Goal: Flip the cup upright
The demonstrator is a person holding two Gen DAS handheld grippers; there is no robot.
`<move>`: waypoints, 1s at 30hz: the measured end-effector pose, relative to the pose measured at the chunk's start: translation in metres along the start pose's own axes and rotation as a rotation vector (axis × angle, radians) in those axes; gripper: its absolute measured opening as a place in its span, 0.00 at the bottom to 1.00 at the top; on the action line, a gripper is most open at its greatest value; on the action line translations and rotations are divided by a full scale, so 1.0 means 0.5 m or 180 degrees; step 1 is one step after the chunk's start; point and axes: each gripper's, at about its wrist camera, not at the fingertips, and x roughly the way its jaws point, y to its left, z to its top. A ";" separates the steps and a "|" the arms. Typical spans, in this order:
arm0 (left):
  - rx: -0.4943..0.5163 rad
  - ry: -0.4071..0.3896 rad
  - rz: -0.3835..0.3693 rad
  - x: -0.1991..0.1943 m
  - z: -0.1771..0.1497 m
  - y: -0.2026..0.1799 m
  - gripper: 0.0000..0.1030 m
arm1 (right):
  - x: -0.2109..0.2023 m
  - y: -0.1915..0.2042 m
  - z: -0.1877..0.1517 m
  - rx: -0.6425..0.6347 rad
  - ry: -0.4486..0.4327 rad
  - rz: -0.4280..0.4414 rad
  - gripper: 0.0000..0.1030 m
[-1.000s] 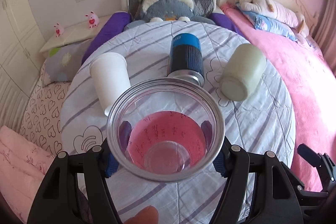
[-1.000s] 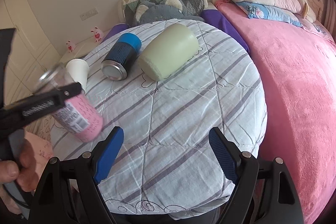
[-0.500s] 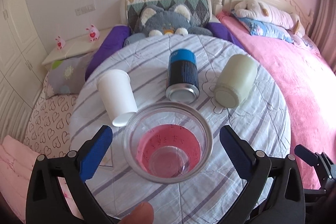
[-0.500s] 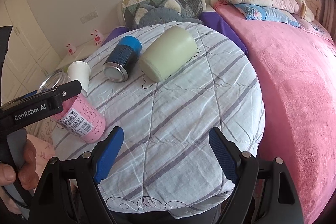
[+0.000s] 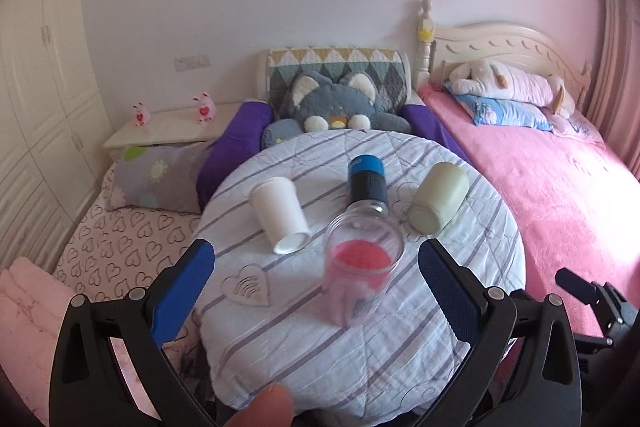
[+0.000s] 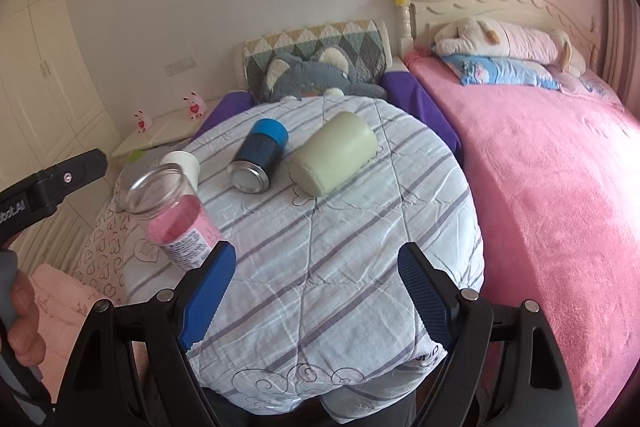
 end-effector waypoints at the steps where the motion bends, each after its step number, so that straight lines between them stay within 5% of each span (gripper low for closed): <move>1: -0.0003 0.0002 0.0042 -0.011 -0.011 0.008 1.00 | -0.006 0.010 -0.004 -0.0031 -0.0016 0.0004 0.82; 16: -0.0048 0.0021 0.0307 -0.129 -0.215 0.070 1.00 | -0.130 0.114 -0.140 -0.0409 -0.0241 -0.0022 0.82; 30: -0.0066 -0.0204 0.0349 -0.196 -0.246 0.069 1.00 | -0.206 0.154 -0.178 -0.0565 -0.0587 0.0036 0.82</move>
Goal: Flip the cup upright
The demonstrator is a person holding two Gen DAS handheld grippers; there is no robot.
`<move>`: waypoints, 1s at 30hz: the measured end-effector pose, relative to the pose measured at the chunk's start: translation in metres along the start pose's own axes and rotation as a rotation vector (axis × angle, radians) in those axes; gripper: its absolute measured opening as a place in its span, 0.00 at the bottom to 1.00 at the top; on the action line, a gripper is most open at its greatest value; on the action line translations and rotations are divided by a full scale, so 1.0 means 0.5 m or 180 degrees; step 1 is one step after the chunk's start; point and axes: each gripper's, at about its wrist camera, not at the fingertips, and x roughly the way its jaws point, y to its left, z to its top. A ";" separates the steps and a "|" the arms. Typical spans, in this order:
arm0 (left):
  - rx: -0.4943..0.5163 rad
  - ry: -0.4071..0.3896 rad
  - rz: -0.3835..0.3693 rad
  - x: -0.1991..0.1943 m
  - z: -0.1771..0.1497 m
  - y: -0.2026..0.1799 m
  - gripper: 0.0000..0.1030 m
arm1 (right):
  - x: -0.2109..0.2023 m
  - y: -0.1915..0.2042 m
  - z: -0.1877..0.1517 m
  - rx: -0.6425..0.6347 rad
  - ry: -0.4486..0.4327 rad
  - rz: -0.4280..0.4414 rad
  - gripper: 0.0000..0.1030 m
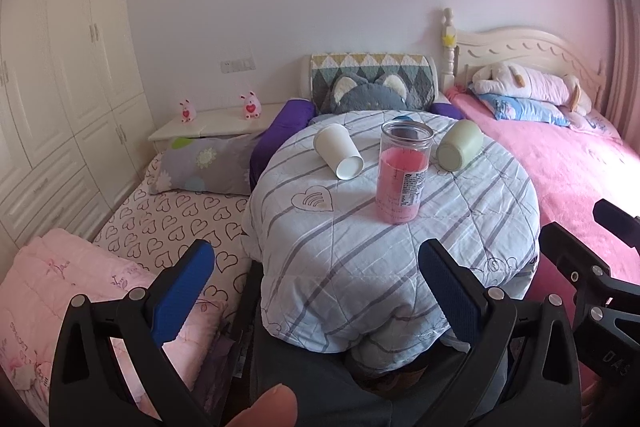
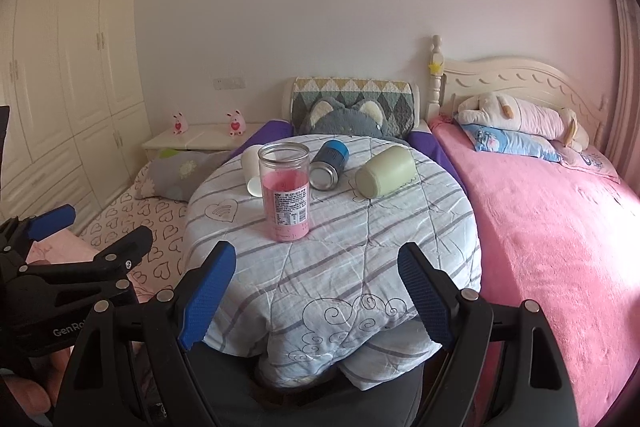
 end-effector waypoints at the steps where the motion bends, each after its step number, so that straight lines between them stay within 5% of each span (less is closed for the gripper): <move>1: 0.0003 -0.0002 0.0002 -0.002 -0.001 -0.002 1.00 | 0.001 -0.003 -0.001 0.0008 0.0003 0.0001 0.82; 30: 0.0026 0.0085 -0.0026 0.013 -0.011 -0.009 1.00 | 0.014 -0.009 -0.010 0.0017 0.0066 0.0048 0.82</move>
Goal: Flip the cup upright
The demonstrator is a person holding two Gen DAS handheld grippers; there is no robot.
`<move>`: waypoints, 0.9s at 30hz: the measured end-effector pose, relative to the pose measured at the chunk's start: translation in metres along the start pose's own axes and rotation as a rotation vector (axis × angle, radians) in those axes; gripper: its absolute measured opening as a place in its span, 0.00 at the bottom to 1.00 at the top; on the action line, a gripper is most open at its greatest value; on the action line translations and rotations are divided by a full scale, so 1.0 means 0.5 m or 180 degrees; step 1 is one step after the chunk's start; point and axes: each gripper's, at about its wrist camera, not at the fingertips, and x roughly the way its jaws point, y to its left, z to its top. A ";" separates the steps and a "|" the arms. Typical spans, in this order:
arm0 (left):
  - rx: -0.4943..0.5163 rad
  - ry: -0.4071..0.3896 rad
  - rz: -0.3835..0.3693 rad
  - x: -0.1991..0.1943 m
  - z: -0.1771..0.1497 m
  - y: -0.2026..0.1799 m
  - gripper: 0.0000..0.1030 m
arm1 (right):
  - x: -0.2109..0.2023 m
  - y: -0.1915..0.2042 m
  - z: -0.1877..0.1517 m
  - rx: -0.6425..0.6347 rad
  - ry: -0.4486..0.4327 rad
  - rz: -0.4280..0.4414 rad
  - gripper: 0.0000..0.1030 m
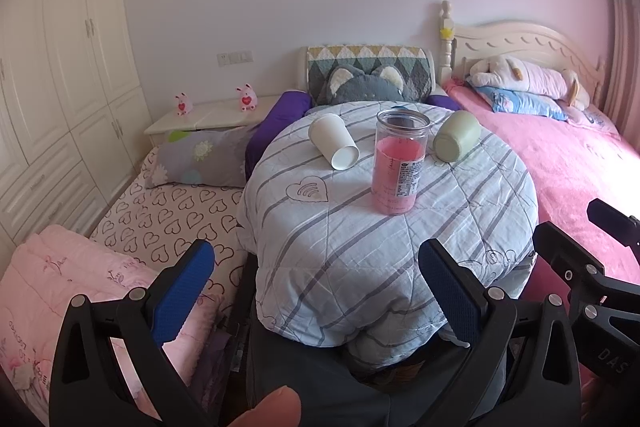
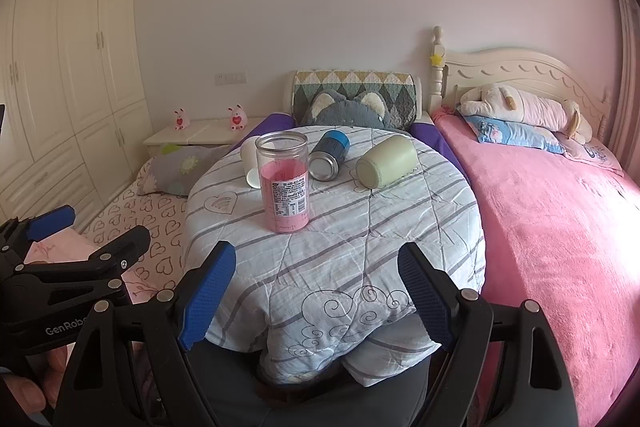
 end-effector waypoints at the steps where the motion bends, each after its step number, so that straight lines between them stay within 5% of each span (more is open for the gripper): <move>1: -0.0003 0.0000 -0.0001 0.000 0.000 0.000 1.00 | 0.000 0.000 0.000 -0.0003 -0.0001 -0.0001 0.82; 27: -0.0007 0.0006 -0.0008 0.000 -0.003 -0.002 1.00 | 0.005 0.000 -0.005 -0.0016 0.0018 0.0006 0.82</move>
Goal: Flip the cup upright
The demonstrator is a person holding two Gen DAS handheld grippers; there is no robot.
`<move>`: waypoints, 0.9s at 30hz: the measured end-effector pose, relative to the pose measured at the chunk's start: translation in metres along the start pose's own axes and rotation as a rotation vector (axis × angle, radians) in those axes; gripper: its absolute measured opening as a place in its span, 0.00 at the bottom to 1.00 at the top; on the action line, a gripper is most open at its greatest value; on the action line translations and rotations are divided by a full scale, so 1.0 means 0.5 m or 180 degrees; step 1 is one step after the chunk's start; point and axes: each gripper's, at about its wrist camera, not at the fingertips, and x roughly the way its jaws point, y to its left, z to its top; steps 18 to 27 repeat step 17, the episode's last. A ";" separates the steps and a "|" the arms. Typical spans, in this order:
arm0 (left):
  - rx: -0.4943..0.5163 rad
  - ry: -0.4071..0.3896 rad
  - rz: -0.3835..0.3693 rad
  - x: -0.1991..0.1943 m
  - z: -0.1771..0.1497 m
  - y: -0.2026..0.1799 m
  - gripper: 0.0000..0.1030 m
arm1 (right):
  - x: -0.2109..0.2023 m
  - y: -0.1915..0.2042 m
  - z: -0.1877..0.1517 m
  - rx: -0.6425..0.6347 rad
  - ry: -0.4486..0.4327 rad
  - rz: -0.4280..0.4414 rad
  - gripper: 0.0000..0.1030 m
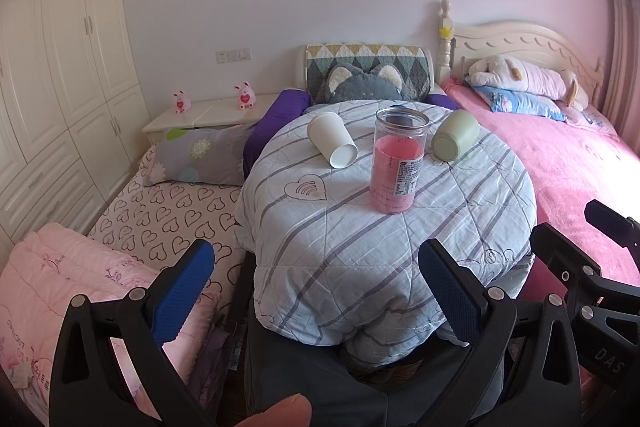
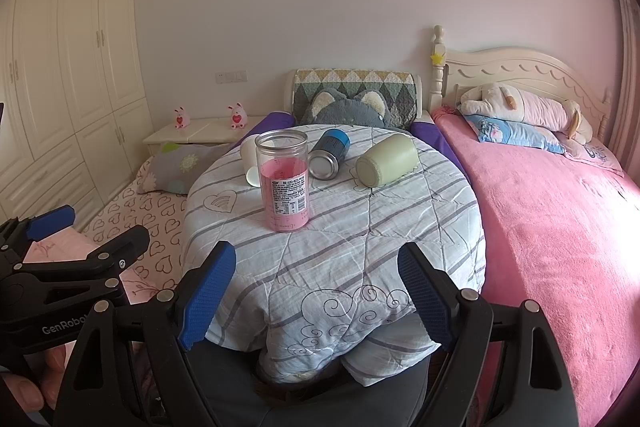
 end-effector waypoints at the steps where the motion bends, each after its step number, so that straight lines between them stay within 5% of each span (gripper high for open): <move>1: 0.0000 0.0001 -0.0002 0.000 0.000 0.000 1.00 | 0.000 0.000 0.000 0.0001 0.0002 -0.0001 0.82; 27: -0.0033 0.0038 -0.0062 0.000 -0.009 -0.005 1.00 | 0.003 0.000 -0.001 0.0000 0.0015 0.0006 0.82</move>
